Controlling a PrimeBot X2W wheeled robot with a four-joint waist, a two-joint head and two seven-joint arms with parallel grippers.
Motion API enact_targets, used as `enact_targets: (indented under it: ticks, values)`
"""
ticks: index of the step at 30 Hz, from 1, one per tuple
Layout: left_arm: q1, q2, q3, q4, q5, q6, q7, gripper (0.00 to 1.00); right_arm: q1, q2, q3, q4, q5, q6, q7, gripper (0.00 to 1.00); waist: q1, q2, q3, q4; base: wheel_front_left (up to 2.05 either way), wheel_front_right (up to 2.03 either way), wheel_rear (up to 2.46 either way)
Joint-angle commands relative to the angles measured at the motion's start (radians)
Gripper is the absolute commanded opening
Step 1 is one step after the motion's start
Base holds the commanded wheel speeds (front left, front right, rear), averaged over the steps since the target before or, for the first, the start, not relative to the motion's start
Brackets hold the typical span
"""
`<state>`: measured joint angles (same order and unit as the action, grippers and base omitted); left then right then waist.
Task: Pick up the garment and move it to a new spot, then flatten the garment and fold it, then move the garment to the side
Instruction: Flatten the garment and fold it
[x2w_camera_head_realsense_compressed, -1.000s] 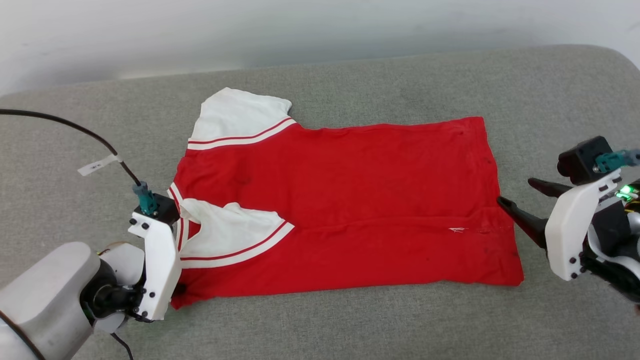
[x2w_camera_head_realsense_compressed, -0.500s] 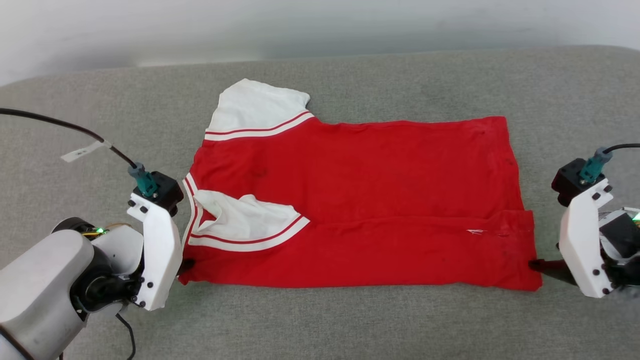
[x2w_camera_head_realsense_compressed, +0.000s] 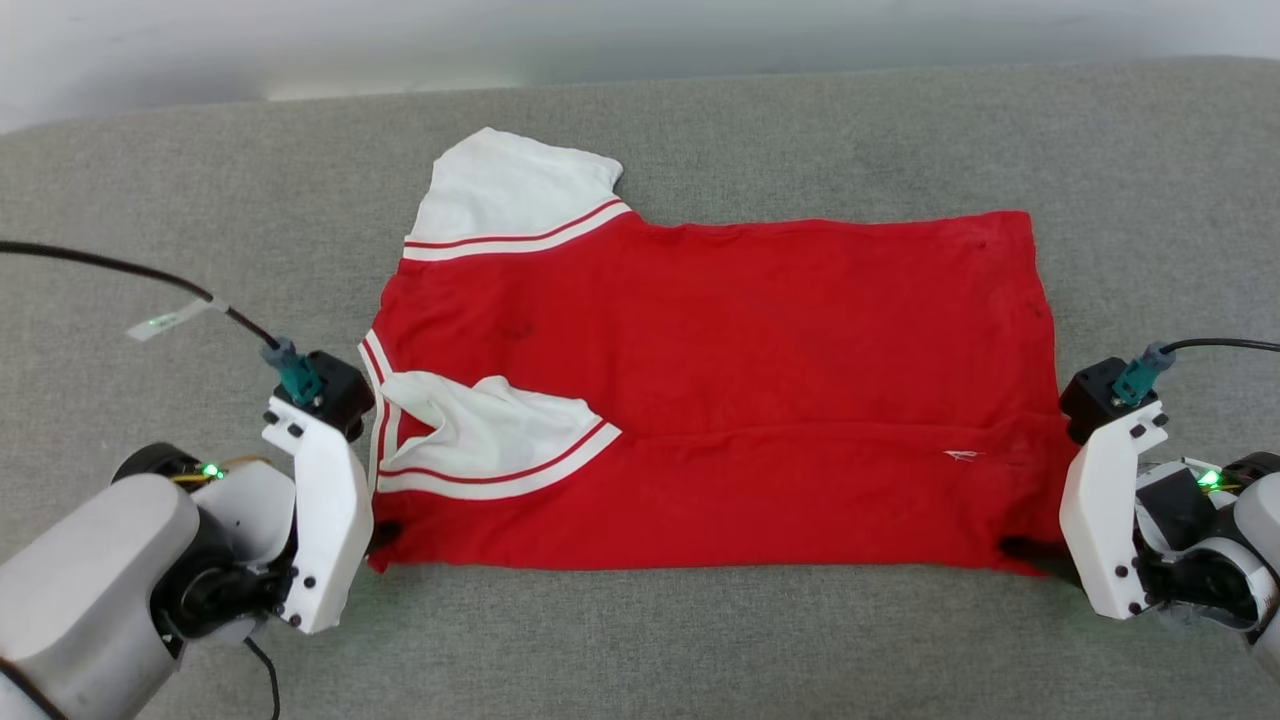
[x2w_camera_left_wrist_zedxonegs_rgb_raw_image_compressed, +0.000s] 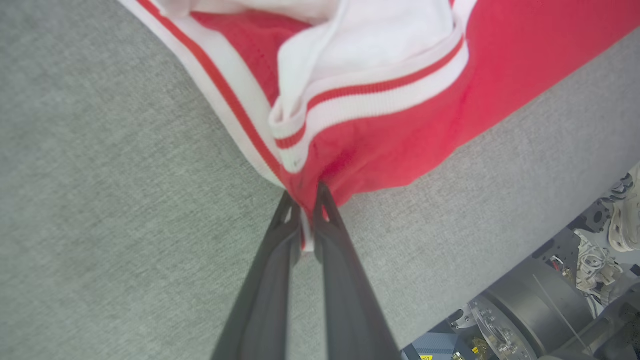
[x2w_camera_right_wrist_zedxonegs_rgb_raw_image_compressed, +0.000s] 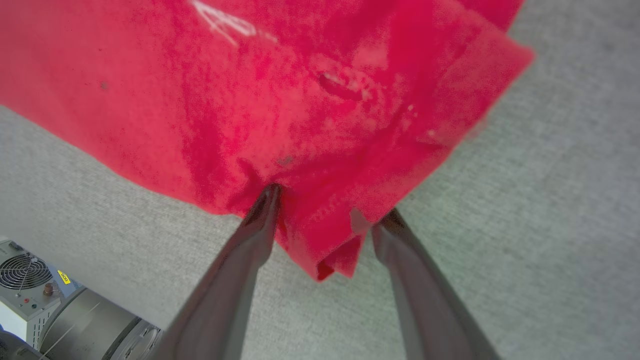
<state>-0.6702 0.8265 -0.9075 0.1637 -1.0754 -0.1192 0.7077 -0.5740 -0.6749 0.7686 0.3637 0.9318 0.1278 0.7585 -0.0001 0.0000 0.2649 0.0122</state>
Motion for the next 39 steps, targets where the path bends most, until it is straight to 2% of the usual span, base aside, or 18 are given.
enact_targets:
  ticks: [1,3,7,18,22,28,29,30,34,39]
  values:
    - [0.024,0.005,-0.007,0.005,0.001,0.001,-0.009,0.00,0.039,0.045,0.043,-0.001,0.009,0.005,-0.023,0.00,0.0001,0.0000,-0.016,-0.008,0.00,0.00,0.00]
    - [0.030,0.007,-0.006,0.006,0.000,0.001,-0.015,0.00,0.026,0.027,0.037,-0.012,0.008,0.005,-0.044,0.00,0.0001,0.0000,-0.026,-0.010,0.00,0.00,0.00]
    - [0.072,0.032,-0.001,-0.018,-0.026,0.003,-0.031,0.00,0.006,-0.065,0.030,-0.076,0.032,0.003,-0.094,0.00,0.0001,0.0000,-0.075,-0.021,0.00,0.00,0.00]
    - [0.187,0.107,-0.019,-0.136,-0.064,0.039,-0.032,0.00,0.081,-0.199,0.033,-0.210,0.079,0.003,-0.101,0.00,0.0001,0.0000,-0.122,-0.021,0.00,0.00,0.00]
    - [0.233,0.114,-0.035,-0.151,-0.071,0.058,-0.044,0.00,0.143,-0.214,0.039,-0.215,0.089,0.003,-0.096,0.00,0.0001,0.0000,-0.116,-0.019,0.00,0.00,0.00]
    - [0.254,0.097,-0.052,-0.114,-0.040,0.065,-0.069,0.00,0.186,-0.174,0.036,-0.148,0.070,0.003,-0.130,0.00,0.0001,0.0000,-0.101,-0.023,0.00,0.00,0.00]
    - [0.246,0.096,-0.049,-0.107,-0.035,0.066,-0.075,1.00,0.181,-0.166,0.029,-0.141,0.064,0.003,-0.144,0.31,0.0001,0.0000,-0.101,-0.023,0.00,0.00,0.00]
    - [0.236,0.096,-0.045,-0.106,-0.028,0.064,-0.081,1.00,0.174,-0.159,0.023,-0.139,0.055,0.003,-0.161,1.00,0.0001,0.0000,-0.103,-0.024,0.00,0.00,0.00]
    - [0.195,0.103,-0.008,-0.106,-0.019,0.069,-0.117,1.00,0.156,-0.152,0.001,-0.160,0.019,0.003,-0.229,1.00,0.0001,0.0000,-0.122,-0.027,0.00,0.00,0.00]
    - [0.119,0.124,0.061,-0.096,0.042,0.096,-0.211,1.00,0.116,-0.135,-0.059,-0.200,-0.083,0.003,-0.423,1.00,0.0001,0.0000,-0.143,-0.046,0.00,0.00,0.00]
